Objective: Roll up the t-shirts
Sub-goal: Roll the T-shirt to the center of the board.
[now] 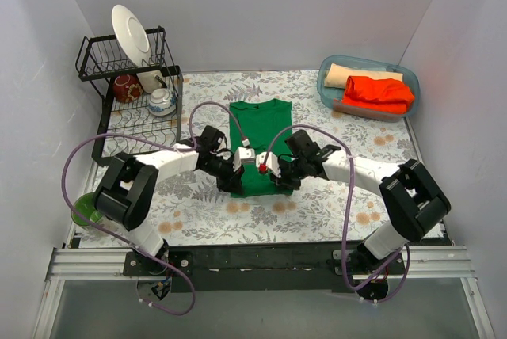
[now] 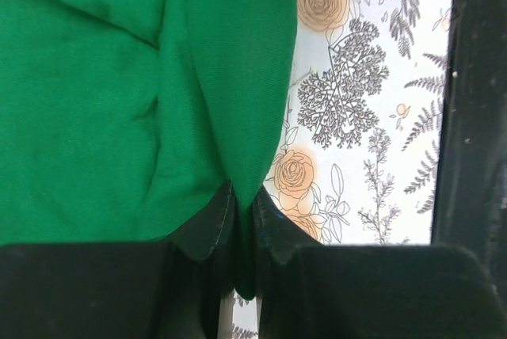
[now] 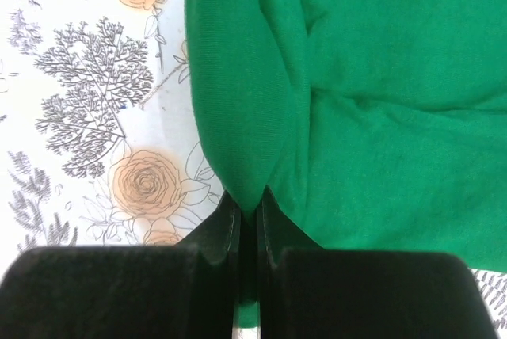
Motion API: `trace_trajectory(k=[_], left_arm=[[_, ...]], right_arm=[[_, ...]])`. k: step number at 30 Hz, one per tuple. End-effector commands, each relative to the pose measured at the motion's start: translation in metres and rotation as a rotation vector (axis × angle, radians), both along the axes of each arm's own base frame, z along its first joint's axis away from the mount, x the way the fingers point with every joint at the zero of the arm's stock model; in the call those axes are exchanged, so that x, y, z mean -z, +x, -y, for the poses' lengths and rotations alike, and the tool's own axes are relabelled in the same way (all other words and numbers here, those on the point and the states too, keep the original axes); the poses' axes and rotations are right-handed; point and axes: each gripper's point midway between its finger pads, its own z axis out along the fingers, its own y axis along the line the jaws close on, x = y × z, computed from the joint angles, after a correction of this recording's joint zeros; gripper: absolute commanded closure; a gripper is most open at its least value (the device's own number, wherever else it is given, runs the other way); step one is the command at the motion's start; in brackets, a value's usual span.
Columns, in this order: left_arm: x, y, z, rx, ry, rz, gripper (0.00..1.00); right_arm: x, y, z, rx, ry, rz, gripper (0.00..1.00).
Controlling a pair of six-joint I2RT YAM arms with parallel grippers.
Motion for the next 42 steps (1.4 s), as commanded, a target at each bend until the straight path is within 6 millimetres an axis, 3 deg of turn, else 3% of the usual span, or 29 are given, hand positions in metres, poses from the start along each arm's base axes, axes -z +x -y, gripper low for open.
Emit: trace_trajectory(k=[1, 3, 4, 5, 6, 15, 28, 31, 36, 38, 41, 42], left_arm=[[-0.019, -0.023, -0.014, 0.066, 0.017, -0.186, 1.0], [-0.035, -0.017, -0.01, 0.095, -0.006, -0.218, 1.0], [-0.033, -0.031, -0.015, 0.11, 0.021, -0.332, 1.0], [-0.042, -0.023, -0.011, 0.129, 0.003, -0.323, 1.0], [-0.046, -0.032, -0.015, 0.139, 0.016, -0.39, 1.0], [-0.034, -0.022, -0.012, 0.153, 0.047, -0.518, 1.0], [0.006, 0.023, -0.016, 0.1, 0.099, -0.554, 1.0], [0.01, 0.029, -0.019, 0.098, 0.101, -0.546, 1.0], [0.015, 0.041, -0.025, 0.051, 0.098, -0.557, 1.0], [0.015, 0.043, -0.027, 0.033, 0.1, -0.557, 0.95], [0.011, 0.051, -0.032, -0.036, 0.093, -0.513, 0.77], [0.002, 0.066, -0.034, -0.079, 0.081, -0.428, 0.68]], right_arm=[[-0.021, -0.021, 0.005, -0.103, 0.006, -0.175, 0.99], [-0.023, -0.028, 0.007, -0.146, 0.013, -0.233, 0.99], [-0.029, -0.033, 0.014, -0.15, -0.003, -0.283, 0.99], [-0.029, -0.037, 0.016, -0.186, -0.007, -0.297, 0.99], [-0.028, -0.041, 0.018, -0.199, -0.015, -0.338, 0.99], [-0.025, -0.061, 0.03, -0.251, -0.056, -0.589, 0.99], [-0.005, -0.016, 0.028, -0.221, -0.066, -0.713, 0.99], [-0.001, -0.002, 0.022, -0.218, -0.062, -0.699, 0.99], [0.013, 0.003, 0.02, -0.21, -0.084, -0.725, 0.99], [0.019, 0.004, 0.021, -0.208, -0.098, -0.734, 0.99], [0.029, 0.006, 0.023, -0.203, -0.12, -0.749, 0.99], [0.032, 0.008, 0.022, -0.205, -0.127, -0.751, 0.99]])
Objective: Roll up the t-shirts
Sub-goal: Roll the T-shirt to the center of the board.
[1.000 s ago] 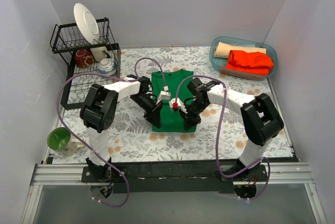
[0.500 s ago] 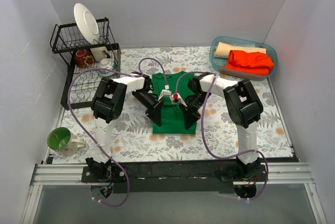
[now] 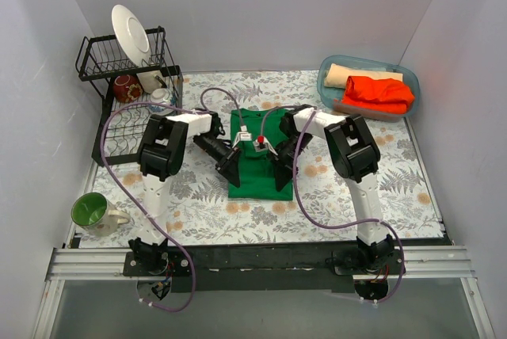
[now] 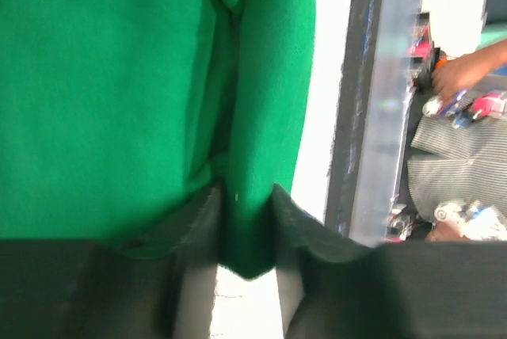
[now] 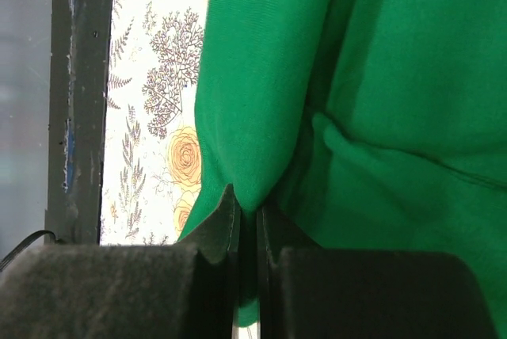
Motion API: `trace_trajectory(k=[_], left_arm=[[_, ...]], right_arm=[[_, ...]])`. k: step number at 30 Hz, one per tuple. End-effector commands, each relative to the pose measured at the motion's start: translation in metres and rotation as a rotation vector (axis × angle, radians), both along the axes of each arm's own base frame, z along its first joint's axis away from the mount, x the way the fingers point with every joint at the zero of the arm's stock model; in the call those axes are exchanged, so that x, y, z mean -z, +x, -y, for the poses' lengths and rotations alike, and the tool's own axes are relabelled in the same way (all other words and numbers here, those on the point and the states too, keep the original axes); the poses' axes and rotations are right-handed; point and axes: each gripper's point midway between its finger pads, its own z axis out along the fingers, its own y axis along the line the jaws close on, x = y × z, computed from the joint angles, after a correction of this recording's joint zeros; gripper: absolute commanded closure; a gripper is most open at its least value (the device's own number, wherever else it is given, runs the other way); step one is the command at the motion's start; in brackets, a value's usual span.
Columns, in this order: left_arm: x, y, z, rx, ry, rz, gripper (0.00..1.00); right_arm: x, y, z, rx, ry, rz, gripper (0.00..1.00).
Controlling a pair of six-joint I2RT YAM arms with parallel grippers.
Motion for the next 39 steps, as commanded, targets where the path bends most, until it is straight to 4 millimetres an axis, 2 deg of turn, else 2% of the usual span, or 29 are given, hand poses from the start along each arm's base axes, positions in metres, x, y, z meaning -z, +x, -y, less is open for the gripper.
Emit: trace_trajectory(k=[1, 3, 4, 6, 7, 8, 10, 11, 13, 14, 15, 16, 17, 18, 22, 30, 31, 39], left_arm=[[-0.008, 0.035, -0.023, -0.096, 0.067, 0.228, 0.65], [-0.021, 0.052, -0.023, -0.15, 0.048, 0.329, 0.59], [-0.036, 0.051, -0.024, -0.177, 0.043, 0.362, 0.55], [-0.049, 0.057, -0.021, -0.193, 0.011, 0.439, 0.52], [-0.067, 0.058, -0.02, -0.205, -0.015, 0.504, 0.52], [-0.067, 0.051, -0.021, -0.21, -0.015, 0.514, 0.5], [-0.085, 0.051, -0.017, -0.196, -0.034, 0.663, 0.47], [-0.079, 0.04, -0.018, -0.173, -0.03, 0.691, 0.45], [-0.081, 0.033, -0.01, -0.107, -0.05, 0.815, 0.43], [-0.089, 0.028, -0.01, -0.068, -0.062, 0.914, 0.43], [-0.079, 0.015, -0.005, -0.017, -0.073, 0.949, 0.43], [-0.076, 0.009, -0.003, 0.009, -0.08, 0.991, 0.42], [-0.082, 0.007, -0.005, 0.02, -0.081, 1.067, 0.41], [-0.072, -0.001, 0.0, 0.058, -0.106, 1.121, 0.39], [-0.065, -0.01, 0.006, 0.103, -0.135, 1.268, 0.37], [-0.028, -0.02, 0.007, 0.152, -0.071, 1.221, 0.37], [-0.018, -0.024, 0.004, 0.167, -0.059, 1.202, 0.38], [0.014, -0.036, -0.008, 0.267, -0.004, 1.204, 0.42]], right_arm=[[0.018, 0.001, 0.02, -0.029, -0.11, -0.028, 0.99], [0.024, 0.005, 0.018, -0.028, -0.122, -0.03, 0.99], [0.027, 0.007, 0.018, -0.025, -0.13, -0.031, 0.99], [0.032, 0.009, 0.018, -0.024, -0.149, -0.038, 0.99], [0.032, 0.014, 0.016, -0.02, -0.147, -0.029, 0.99], [0.032, 0.016, 0.015, -0.017, -0.148, -0.026, 0.99], [0.034, 0.024, 0.009, -0.004, -0.145, -0.02, 0.98], [0.035, 0.027, 0.007, 0.003, -0.147, -0.021, 0.98], [0.039, 0.032, 0.004, 0.021, -0.162, -0.031, 0.98], [0.038, 0.038, 0.0, 0.024, -0.154, -0.015, 0.98], [0.04, 0.039, -0.001, 0.028, -0.158, -0.017, 0.98], [0.041, 0.04, -0.003, 0.026, -0.16, -0.012, 0.98], [0.04, 0.042, -0.005, 0.02, -0.158, 0.002, 0.98], [0.043, 0.042, -0.006, 0.014, -0.171, 0.0, 0.98], [0.046, 0.043, -0.008, 0.016, -0.183, -0.001, 0.98], [0.047, 0.042, -0.008, 0.013, -0.183, -0.008, 0.98], [0.048, 0.042, -0.008, 0.013, -0.182, -0.008, 0.98], [0.051, 0.042, -0.01, 0.025, -0.188, -0.026, 0.98]])
